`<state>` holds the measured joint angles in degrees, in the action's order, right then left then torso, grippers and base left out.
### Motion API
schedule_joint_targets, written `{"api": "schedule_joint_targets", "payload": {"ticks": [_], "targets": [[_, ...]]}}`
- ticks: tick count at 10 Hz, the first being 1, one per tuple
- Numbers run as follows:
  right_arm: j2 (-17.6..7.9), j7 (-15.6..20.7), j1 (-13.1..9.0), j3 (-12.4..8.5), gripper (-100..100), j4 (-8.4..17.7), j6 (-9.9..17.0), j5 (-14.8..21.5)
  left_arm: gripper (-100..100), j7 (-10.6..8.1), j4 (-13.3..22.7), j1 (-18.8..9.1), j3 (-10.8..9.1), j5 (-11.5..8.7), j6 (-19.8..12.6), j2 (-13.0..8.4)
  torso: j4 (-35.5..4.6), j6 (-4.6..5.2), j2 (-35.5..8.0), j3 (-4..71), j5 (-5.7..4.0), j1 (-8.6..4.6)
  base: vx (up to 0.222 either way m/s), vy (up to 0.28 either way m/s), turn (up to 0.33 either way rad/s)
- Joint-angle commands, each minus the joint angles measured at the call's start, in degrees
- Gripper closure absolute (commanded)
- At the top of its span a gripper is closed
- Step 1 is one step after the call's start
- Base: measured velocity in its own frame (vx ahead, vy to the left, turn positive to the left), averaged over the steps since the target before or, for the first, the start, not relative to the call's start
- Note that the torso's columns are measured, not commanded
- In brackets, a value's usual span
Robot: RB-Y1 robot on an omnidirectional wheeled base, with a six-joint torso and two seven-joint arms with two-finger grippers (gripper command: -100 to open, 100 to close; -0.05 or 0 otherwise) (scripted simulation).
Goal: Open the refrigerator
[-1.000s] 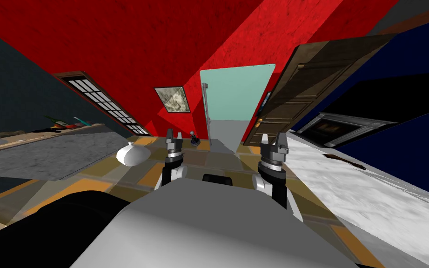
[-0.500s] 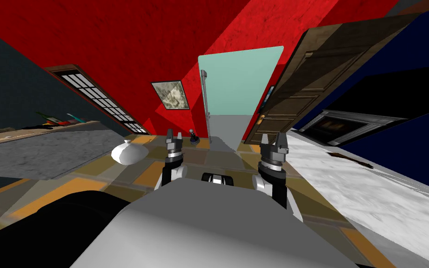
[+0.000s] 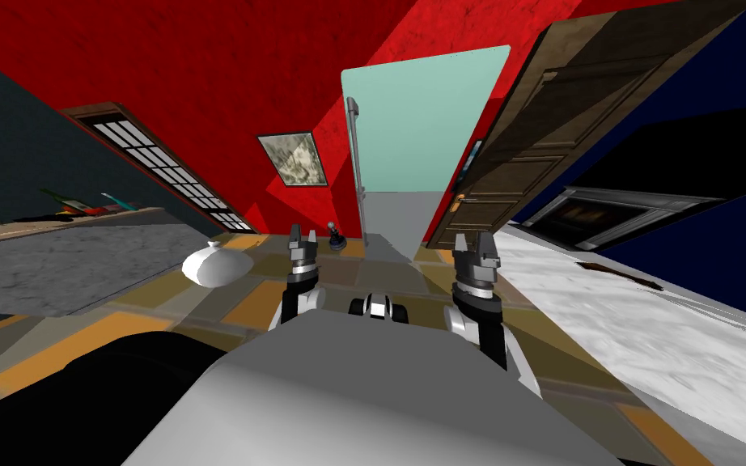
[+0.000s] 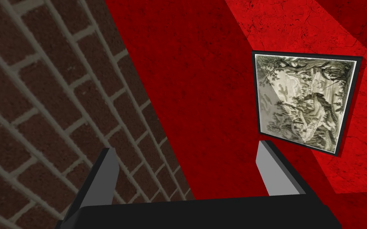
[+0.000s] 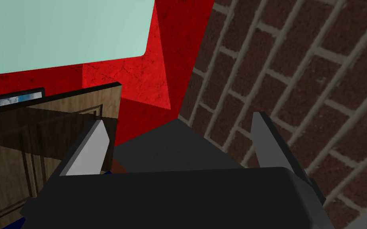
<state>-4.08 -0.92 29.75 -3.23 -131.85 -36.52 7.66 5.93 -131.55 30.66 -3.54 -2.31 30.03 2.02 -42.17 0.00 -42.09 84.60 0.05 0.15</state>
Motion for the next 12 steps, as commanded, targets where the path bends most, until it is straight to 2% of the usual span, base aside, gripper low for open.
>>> {"api": "schedule_joint_targets", "payload": {"ticks": [1,5,12], "targets": [[-3.5,0.4,0.7,-2.4,-100,0.0,0.0,2.1,0,0.0,0.0,0.0,0.0,0.0,0.0,0.0,-0.1,0.0,-0.1,0.0,-0.01,-0.05,0.095,0.103,-0.041],[-8.9,1.4,2.3,-7.8,-100,-0.2,0.0,7.2,0,0.0,0.0,0.0,0.01,0.0,0.0,0.0,-0.1,0.0,-0.2,0.0,-0.02,-0.06,0.124,0.151,-0.071],[-17.8,3.7,6.0,-19.9,-100,-1.0,0.0,18.5,0,0.0,0.0,0.0,0.0,0.0,0.0,0.0,-0.1,0.0,-0.2,0.0,-0.09,-0.29,0.149,0.187,-0.09]]}}
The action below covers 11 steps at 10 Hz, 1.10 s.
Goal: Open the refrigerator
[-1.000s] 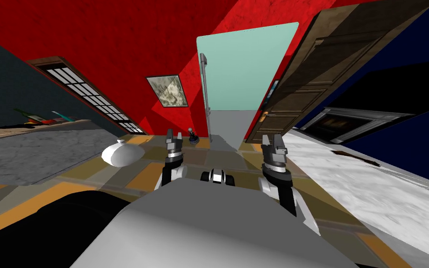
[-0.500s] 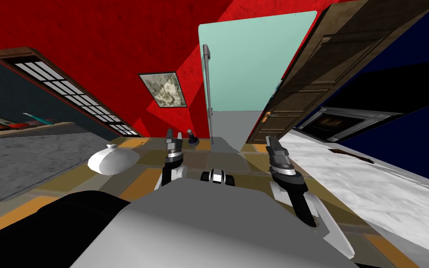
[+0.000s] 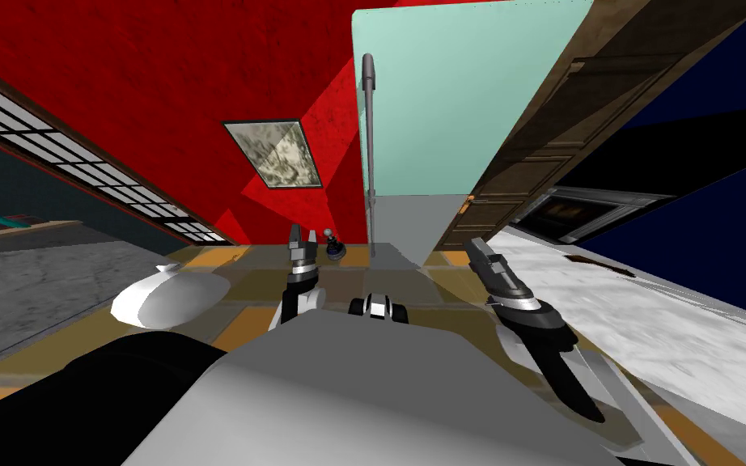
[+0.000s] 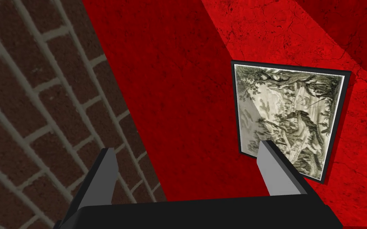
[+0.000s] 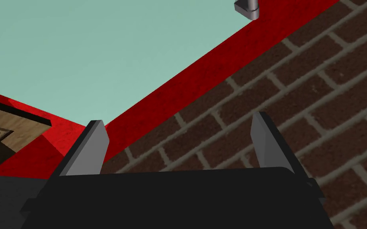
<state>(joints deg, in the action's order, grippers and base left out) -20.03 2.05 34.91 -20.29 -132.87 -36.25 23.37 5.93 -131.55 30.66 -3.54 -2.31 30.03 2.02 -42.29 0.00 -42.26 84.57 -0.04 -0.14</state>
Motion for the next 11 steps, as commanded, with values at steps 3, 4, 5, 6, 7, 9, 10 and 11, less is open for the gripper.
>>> {"api": "schedule_joint_targets", "payload": {"ticks": [3,4,5,6,7,9,10,11], "targets": [[-5.5,1.6,2.4,-8.2,-100,-0.1,-0.4,7.4,0,0.0,0.0,0.0,0.01,0.0,0.0,0.0,0.0,0.0,0.0,0.0,0.09,0.3,0.176,0.249,-0.082],[-6.8,1.9,2.8,-9.8,-100,-0.1,-0.4,8.8,0,0.0,0.0,0.0,0.01,0.0,0.0,0.0,0.0,-0.01,0.0,0.0,0.04,0.09,0.185,0.211,-0.053],[-8.1,2.1,3.3,-11.6,-100,0.0,-0.5,10.1,0,0.0,0.0,0.0,0.0,0.0,0.0,0.0,0.0,-0.01,0.0,0.0,0.0,0.0,0.175,0.24,-0.043],[-9.4,2.3,3.7,-13.5,-100,0.1,-0.5,11.4,0,0.0,0.0,0.0,0.0,0.0,0.0,0.0,0.0,0.0,0.0,0.0,0.03,0.12,0.166,0.262,-0.048],[-10.7,2.5,4.1,-15.3,-100,0.2,-0.6,12.5,0,0.0,0.0,0.0,0.01,0.0,0.0,0.0,0.0,0.0,-0.1,0.0,0.07,0.23,0.159,0.25,-0.033],[-13.1,2.7,4.8,-18.6,-100,0.6,-0.7,14.5,0,0.0,0.0,0.0,0.0,0.0,0.0,0.0,0.0,0.0,-0.1,0.0,0.02,0.04,0.16,0.214,-0.013],[-14.2,2.8,5.1,-20.2,-100,0.9,-0.8,15.4,0,0.0,0.0,0.0,0.0,0.0,0.0,0.0,0.0,0.0,0.0,0.0,0.01,0.04,0.175,0.222,-0.004],[-15.3,2.9,5.4,-21.8,-100,1.2,-0.9,16.2,0,0.0,0.0,0.0,0.0,0.0,0.0,0.0,0.0,0.0,0.0,0.0,0.03,0.12,0.163,0.238,0.005]]}}
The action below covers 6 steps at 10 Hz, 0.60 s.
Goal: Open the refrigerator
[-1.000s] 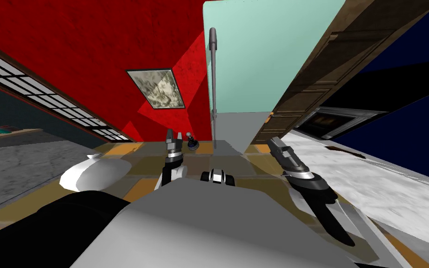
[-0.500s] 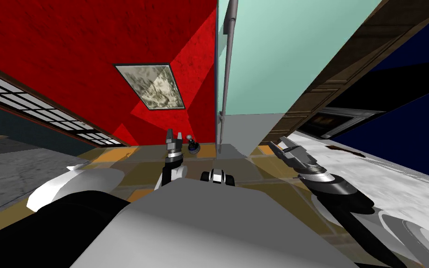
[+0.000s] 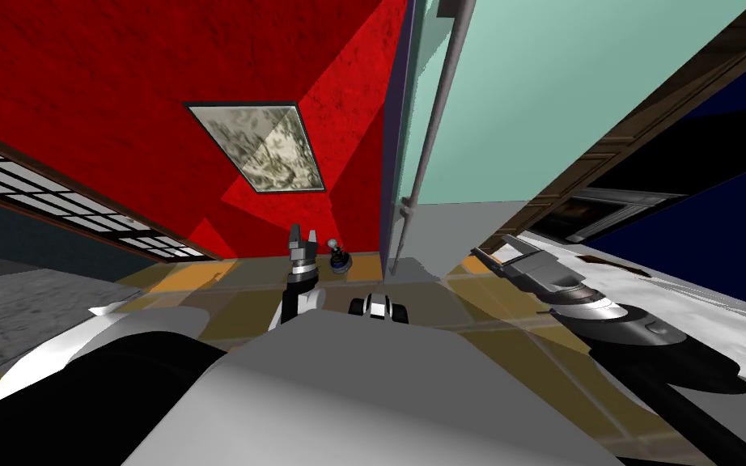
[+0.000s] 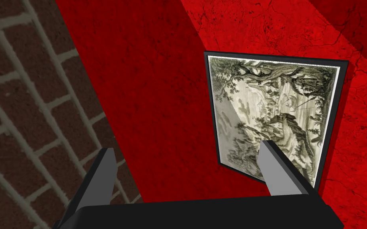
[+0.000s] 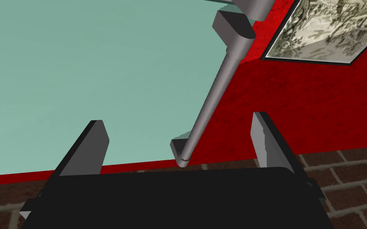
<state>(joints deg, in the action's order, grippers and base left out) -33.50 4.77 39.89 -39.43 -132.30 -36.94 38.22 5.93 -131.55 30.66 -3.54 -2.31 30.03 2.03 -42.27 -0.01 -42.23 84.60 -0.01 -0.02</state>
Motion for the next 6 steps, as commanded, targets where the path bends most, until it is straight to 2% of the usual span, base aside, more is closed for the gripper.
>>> {"api": "schedule_joint_targets", "payload": {"ticks": [1,6], "targets": [[-2.9,0.2,0.8,-4.1,-100,0.9,-0.3,2.1,0,0.0,0.0,0.0,0.0,0.0,0.0,0.0,0.0,0.0,0.0,0.0,0.03,0.08,0.123,0.226,0.009],[-7.7,0.4,2.0,-11.0,-100,2.3,-0.8,5.3,0,0.0,0.0,0.0,0.0,0.0,0.0,0.0,0.0,0.01,0.0,0.0,0.03,0.09,0.169,0.212,0.015]]}}
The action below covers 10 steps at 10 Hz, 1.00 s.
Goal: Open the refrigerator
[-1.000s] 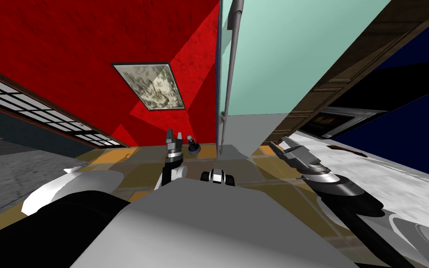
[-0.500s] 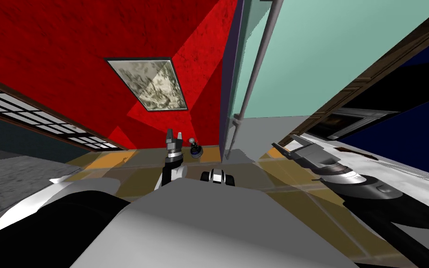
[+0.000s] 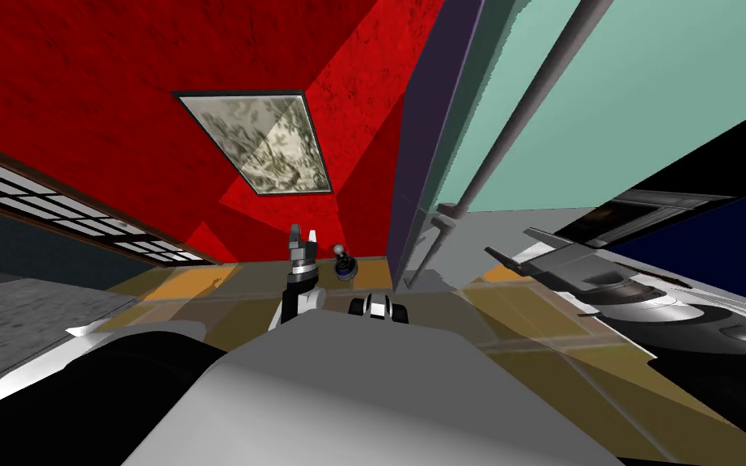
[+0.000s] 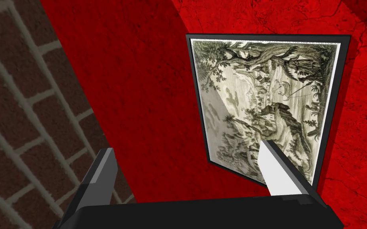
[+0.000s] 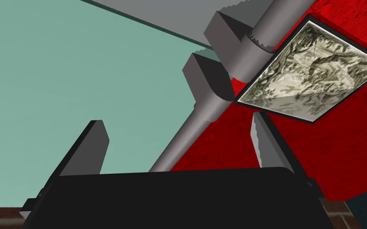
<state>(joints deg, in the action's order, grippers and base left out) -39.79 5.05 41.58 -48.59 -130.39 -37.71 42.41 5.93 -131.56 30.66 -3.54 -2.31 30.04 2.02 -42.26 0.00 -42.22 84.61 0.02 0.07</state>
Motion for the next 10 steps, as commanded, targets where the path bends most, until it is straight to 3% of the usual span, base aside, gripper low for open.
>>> {"api": "schedule_joint_targets", "payload": {"ticks": [1,6,8,9,10], "targets": [[-2.3,0.2,0.6,-3.0,-100,0.6,-0.1,1.7,0,0.0,0.0,0.0,0.0,0.0,0.0,0.0,0.0,0.0,-0.2,-0.1,0.0,-0.03,0.136,0.183,0.013],[-6.3,0.3,1.6,-8.6,-100,1.5,-0.5,4.4,0,0.0,0.0,0.0,-0.01,0.0,0.0,0.0,0.0,-0.24,0.1,0.1,0.13,0.22,0.107,0.15,-0.011],[-5.9,0.4,1.6,-7.8,-100,2.1,-0.8,4.2,0,0.0,0.0,0.0,-0.01,0.0,0.0,0.0,0.1,-0.47,0.5,0.4,0.22,0.23,0.009,0.018,-0.047],[-5.8,0.4,1.7,-7.8,100,2.2,-0.8,4.2,0,0.0,0.0,0.0,-0.02,0.0,0.0,0.0,0.1,-0.38,0.4,0.3,0.12,0.14,-0.018,0.004,-0.023],[-5.7,0.5,1.5,-7.3,100,1.3,-1.8,3.7,0,0.0,0.0,0.0,-0.01,0.0,0.0,0.0,0.0,-0.26,0.3,0.3,0.14,0.04,-0.116,-0.121,0.016]]}}
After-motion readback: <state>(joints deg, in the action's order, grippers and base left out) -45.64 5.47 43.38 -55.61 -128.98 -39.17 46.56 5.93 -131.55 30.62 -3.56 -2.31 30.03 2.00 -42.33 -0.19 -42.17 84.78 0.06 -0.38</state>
